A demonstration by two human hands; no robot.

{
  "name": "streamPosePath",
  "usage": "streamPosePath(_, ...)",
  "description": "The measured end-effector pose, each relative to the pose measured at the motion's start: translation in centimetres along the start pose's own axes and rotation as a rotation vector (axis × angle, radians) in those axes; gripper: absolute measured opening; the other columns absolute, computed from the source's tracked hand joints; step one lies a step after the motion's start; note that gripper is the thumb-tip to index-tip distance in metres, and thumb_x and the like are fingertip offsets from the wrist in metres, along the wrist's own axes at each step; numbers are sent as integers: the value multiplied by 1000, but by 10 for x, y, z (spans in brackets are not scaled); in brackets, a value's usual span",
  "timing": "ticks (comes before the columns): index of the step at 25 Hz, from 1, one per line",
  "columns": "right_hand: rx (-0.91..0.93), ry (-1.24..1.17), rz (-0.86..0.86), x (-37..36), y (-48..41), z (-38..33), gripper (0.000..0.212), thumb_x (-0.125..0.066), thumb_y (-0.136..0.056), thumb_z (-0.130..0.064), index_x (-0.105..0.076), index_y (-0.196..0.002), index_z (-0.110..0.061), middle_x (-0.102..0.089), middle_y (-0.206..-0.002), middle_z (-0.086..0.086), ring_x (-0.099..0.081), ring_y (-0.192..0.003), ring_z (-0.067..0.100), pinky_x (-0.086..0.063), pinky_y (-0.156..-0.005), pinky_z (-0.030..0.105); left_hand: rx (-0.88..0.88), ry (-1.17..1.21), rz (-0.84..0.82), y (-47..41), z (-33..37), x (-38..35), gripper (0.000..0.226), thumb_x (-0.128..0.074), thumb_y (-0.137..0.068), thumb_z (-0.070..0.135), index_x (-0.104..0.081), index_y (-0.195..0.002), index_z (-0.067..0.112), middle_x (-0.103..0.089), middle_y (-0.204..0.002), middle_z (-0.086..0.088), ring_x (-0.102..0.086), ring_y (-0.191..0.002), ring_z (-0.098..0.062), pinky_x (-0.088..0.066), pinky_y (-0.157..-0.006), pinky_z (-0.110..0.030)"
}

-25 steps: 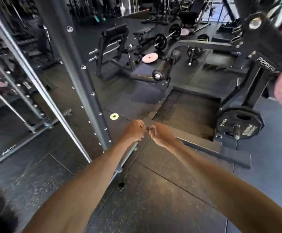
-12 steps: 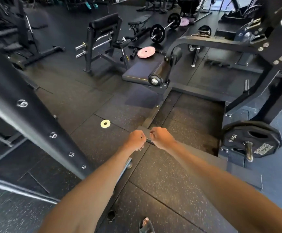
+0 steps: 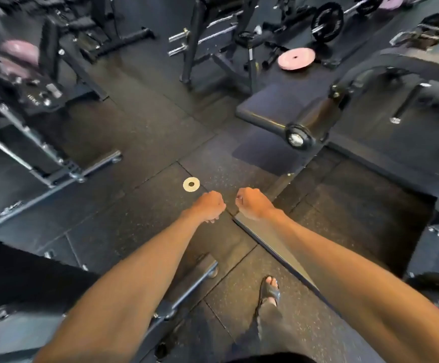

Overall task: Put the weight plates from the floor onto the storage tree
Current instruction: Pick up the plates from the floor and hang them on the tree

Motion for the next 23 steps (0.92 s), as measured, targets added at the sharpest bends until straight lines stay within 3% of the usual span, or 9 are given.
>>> streamPosePath(6,129,96,-223,30,-163,3,28,-40,-92,-17,-66,-87,-8,-71,-98,18,-66,-96,39,-52,-77,40,286,111,33,-97,-32,48,30,-43,-93,18,-67,-93,0,-74,-81,-19,-74,-72,-32,-60,-67,-37)
streamPosePath(9,202,187,-327,35,-231,-24,28,-42,-94,-19,-68,-87,-9,-72,-93,15,-67,-91,36,-55,-77,42,336,124,35,-149,-42,74,30,-42,-94,18,-67,-95,2,-74,-83,-18,-73,-73,-31,-61,-72,-38)
streamPosePath(13,276,261,-420,19,-334,-48,25,-45,-96,-15,-68,-93,-6,-71,-96,16,-66,-94,37,-53,-82,43,366,219,75,-245,-71,110,28,-45,-98,21,-64,-107,3,-72,-97,-18,-71,-90,-33,-58,-86,-43)
streamPosePath(17,238,331,-448,8,-447,-63,23,-46,-99,-22,-66,-100,-11,-70,-104,14,-65,-100,35,-54,-80,42,427,284,62,-339,-108,149,28,-45,-95,21,-64,-109,5,-72,-103,-18,-70,-95,-35,-57,-87,-43)
streamPosePath(23,224,420,-547,-18,-571,-93,18,-46,-98,-18,-64,-95,-14,-69,-97,12,-67,-92,33,-47,-69,34,474,348,-2,-421,-160,193,30,-44,-98,16,-63,-114,0,-69,-113,-21,-66,-105,-36,-54,-90,-40)
Point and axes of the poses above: each hand's wrist, its own y-axis away from the middle knuckle, its own x-axis out of the back of the hand, z = x × y, the point moved 2 cm from there along -y, towards the middle knuckle
